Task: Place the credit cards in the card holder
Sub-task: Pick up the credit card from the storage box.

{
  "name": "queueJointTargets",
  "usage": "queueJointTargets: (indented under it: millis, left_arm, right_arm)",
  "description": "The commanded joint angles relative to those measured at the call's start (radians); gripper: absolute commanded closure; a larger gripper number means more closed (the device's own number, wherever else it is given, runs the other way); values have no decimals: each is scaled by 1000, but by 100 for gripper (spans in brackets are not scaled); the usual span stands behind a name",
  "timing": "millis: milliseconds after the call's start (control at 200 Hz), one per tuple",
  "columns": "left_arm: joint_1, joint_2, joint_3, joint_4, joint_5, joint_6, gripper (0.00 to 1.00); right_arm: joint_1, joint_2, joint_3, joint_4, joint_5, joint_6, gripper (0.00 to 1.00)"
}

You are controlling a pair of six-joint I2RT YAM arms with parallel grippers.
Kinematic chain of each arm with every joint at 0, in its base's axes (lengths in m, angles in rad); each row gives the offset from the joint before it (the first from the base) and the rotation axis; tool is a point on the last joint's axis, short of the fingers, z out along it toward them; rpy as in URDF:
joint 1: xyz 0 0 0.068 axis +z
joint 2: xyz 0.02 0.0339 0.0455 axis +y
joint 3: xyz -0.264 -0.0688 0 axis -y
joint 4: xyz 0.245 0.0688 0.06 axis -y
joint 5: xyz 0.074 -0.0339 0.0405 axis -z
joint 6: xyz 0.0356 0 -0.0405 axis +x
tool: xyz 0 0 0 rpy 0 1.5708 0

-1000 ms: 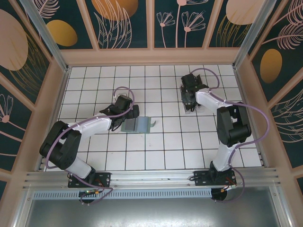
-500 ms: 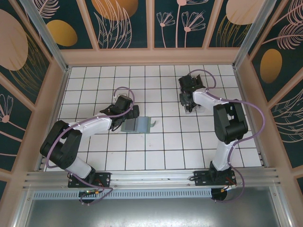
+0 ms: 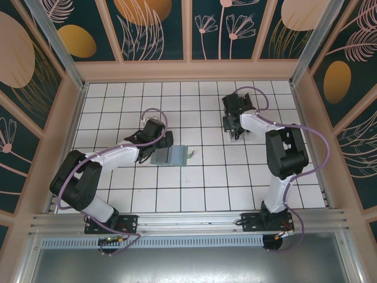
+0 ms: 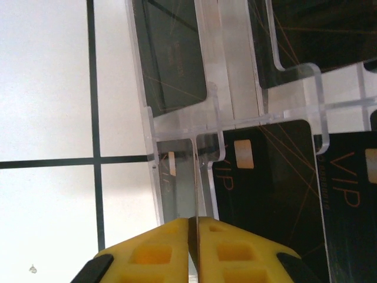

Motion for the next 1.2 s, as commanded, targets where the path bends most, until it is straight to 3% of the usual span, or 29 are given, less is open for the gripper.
queueJointTargets:
  millis: [0,180,656,911,1196]
  left_arm:
    - [9,8,12,14,9,18,1]
    - [8,7,10,13,13,18,2]
    - [8,-14,1,-18,-18,5,1]
    - [11,-32,-24,-33,-37,-7,1]
    - [13,-52,-64,-63,-43,-21,2]
  right_arm:
    - [-3,-3,24,-1,-15,3,94]
    - [-21,-24,29,-1,-63,8,100]
    - [-53,-106,54,-6,-175,22,100]
    - [-52,-209,51,4,-222,62,100]
    - [-25,-365,-28,55,-359,131,100]
